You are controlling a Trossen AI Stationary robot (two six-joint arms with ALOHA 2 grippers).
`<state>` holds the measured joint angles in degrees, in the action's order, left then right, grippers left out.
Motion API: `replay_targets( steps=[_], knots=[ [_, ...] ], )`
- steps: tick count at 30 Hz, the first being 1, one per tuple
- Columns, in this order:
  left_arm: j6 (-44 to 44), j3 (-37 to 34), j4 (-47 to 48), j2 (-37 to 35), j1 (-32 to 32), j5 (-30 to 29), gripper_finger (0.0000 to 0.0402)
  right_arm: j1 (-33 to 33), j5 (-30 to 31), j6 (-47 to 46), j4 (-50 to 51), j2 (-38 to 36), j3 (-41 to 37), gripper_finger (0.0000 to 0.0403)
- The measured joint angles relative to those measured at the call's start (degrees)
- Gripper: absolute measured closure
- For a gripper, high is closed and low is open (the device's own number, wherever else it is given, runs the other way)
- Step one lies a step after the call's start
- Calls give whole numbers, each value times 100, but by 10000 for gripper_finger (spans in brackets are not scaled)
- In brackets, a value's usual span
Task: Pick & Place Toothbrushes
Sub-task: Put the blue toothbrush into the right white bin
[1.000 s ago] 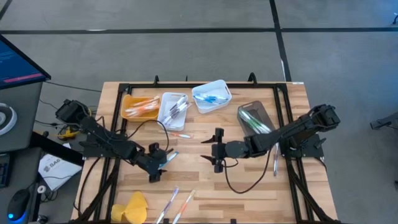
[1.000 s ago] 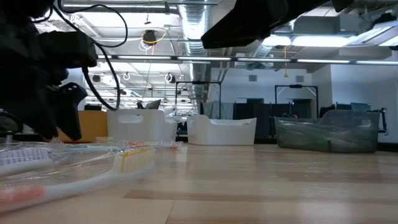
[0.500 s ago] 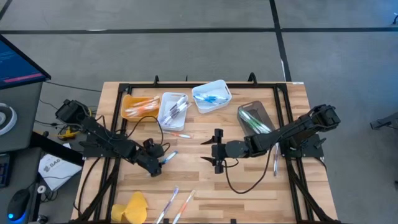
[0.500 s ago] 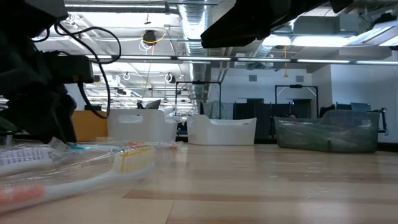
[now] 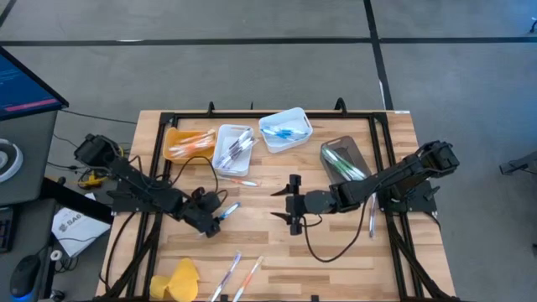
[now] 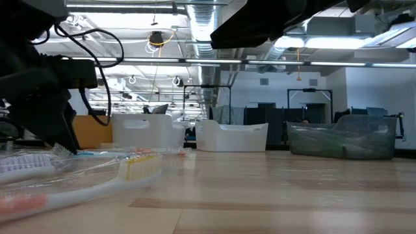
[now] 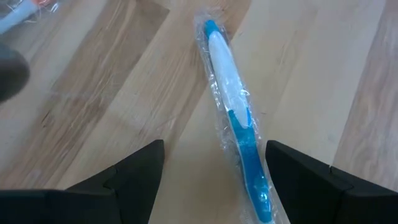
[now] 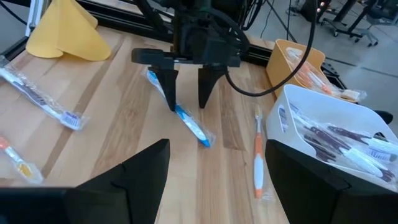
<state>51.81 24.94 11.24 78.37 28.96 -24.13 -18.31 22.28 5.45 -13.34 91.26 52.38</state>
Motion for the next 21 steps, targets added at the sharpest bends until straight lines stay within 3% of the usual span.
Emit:
replay_targets(
  steps=[16,21],
  knots=[
    [-93,-290,-507,1,5,-158,125,0,2,0,0,-2,2,143],
    [-341,-296,-475,6,3,-201,162,0,2,-25,2,-2,2,143]
  ],
)
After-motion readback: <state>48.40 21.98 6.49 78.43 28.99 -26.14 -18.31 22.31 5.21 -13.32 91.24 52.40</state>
